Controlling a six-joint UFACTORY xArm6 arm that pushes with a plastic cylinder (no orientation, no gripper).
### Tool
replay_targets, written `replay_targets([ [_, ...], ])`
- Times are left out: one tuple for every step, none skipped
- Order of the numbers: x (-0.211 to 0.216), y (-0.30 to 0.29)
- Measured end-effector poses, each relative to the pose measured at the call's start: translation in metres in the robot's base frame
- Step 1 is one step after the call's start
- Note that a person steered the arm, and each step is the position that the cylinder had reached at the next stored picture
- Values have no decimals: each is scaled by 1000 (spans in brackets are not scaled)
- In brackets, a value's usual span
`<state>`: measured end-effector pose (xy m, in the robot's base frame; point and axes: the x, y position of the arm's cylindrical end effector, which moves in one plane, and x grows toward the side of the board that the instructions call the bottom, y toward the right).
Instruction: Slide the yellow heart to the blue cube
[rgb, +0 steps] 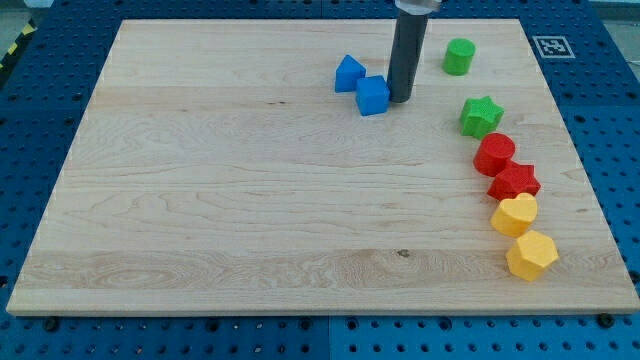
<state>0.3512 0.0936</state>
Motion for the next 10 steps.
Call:
replay_targets([
  [0, 2],
  [-4, 47],
  [-9, 105],
  [3, 162],
  [74, 189],
  [138, 205],
  [178, 207],
  [181, 206],
  [181, 182],
  [181, 145],
])
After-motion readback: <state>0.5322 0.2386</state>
